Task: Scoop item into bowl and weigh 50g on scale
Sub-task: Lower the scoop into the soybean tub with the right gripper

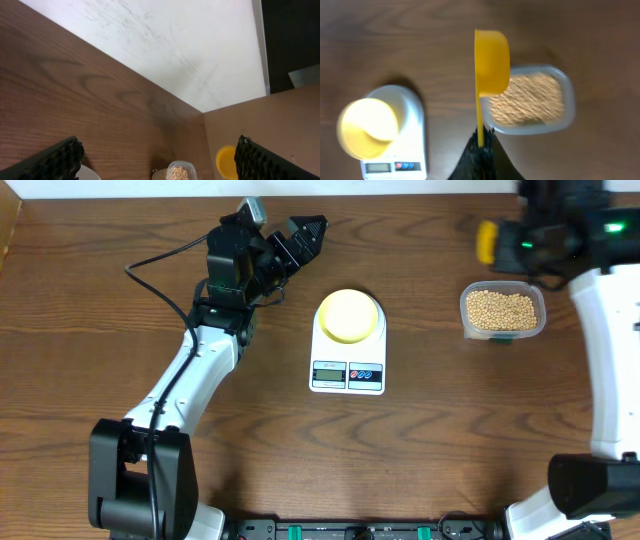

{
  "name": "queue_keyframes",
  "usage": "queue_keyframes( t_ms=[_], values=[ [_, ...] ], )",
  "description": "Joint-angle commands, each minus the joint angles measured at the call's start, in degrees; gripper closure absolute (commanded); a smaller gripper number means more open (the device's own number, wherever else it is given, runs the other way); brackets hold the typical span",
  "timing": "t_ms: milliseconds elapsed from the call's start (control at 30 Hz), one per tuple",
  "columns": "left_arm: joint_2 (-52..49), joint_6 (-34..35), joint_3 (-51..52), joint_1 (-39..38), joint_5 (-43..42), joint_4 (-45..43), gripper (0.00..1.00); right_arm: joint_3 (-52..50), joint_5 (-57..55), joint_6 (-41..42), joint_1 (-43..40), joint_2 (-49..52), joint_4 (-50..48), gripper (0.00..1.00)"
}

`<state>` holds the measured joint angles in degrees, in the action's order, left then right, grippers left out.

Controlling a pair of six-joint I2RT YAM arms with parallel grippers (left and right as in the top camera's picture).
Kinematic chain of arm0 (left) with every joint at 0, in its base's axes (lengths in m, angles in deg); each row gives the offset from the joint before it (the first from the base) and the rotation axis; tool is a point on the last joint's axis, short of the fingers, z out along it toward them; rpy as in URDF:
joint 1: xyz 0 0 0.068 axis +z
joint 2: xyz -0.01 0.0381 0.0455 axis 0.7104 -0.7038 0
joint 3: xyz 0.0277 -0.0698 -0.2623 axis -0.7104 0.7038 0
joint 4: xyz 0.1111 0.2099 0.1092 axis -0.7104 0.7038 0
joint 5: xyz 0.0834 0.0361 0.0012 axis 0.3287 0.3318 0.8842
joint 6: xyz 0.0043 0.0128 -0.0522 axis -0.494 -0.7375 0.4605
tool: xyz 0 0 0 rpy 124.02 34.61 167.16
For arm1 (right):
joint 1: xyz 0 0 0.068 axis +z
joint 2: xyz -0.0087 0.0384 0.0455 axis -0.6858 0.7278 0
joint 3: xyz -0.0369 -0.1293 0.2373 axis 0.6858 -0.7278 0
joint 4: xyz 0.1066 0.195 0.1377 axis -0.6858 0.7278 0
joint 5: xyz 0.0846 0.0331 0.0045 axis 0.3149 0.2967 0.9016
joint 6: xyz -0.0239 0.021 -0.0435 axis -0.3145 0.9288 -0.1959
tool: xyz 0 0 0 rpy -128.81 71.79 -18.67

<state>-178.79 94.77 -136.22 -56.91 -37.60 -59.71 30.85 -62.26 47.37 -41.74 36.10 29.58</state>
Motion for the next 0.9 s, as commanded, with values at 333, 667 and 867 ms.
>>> queue_keyframes(
  t_ms=[333, 667, 867],
  values=[
    [0.9, -1.4, -1.3, 0.2, 0.1, 0.4, 0.02, 1.0, -0.5, -1.8, -11.0, 9.7, 7.4, 0.99],
    [0.9, -1.4, -1.2, 0.2, 0.1, 1.6, 0.02, 1.0, 3.9, -6.9, -10.9, 19.0, 7.5, 0.99],
    [0.9, -1.4, -1.2, 0.2, 0.1, 1.7, 0.02, 1.0, 3.9, -7.4, -10.9, 22.3, 7.2, 0.99]
  ],
)
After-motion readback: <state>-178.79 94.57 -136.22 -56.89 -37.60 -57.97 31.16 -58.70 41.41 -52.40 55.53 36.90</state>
